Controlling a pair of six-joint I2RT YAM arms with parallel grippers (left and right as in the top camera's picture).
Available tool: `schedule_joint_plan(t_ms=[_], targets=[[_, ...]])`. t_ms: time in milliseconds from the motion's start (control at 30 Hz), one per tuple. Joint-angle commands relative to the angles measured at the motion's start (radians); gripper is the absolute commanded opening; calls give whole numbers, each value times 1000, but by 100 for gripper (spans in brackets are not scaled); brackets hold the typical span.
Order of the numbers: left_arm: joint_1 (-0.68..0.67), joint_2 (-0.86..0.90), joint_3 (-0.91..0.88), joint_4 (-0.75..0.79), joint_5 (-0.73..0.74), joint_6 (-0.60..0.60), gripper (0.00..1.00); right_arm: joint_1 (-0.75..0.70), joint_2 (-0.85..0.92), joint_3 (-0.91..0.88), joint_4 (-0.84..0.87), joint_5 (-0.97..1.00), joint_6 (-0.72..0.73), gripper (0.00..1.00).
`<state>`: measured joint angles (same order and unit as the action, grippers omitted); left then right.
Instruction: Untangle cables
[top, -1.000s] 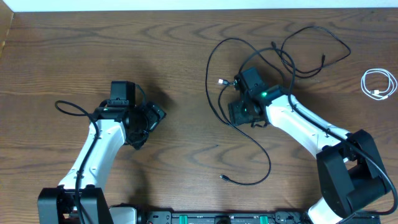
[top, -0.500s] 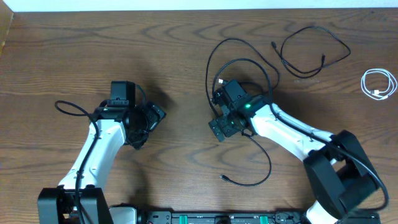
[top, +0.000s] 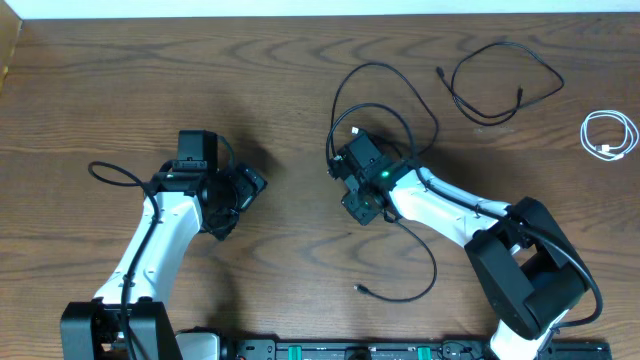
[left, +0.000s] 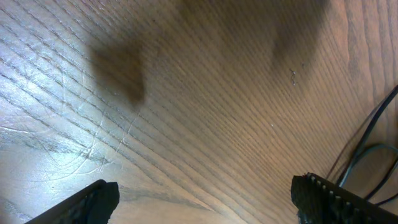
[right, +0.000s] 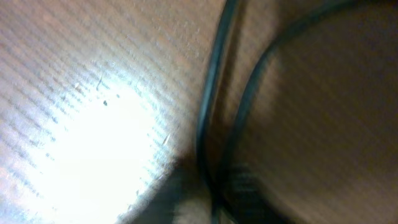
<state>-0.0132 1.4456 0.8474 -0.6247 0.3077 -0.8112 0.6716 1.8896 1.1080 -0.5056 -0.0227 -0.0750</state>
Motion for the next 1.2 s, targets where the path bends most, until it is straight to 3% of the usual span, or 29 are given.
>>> schedule_joint_plan(t_ms=[0,133,367,600,833,1000,1167], targets=[[3,-9,7,-3,-14,7,93,15,24,-12,-31,-14,5,1],[3,-9,7,-3,-14,7,93,14,6,38,-88,-38,33,1],[3,-9,7,-3,-14,7,93,-53,-118,278,-402,-207,23,1],[3,-9,7,-3,-14,7,93,-217,-272,494,-595,-566,-2,1],[3,-9,7,-3,-14,7,93,-289,-342,528,-499,-975,7,1],[3,-9,7,-3,-14,7,93,-302,-319,528,-409,-826,133,1],[3,-9,7,-3,-14,7,93,-302,-276,526,-464,-611,113,1]])
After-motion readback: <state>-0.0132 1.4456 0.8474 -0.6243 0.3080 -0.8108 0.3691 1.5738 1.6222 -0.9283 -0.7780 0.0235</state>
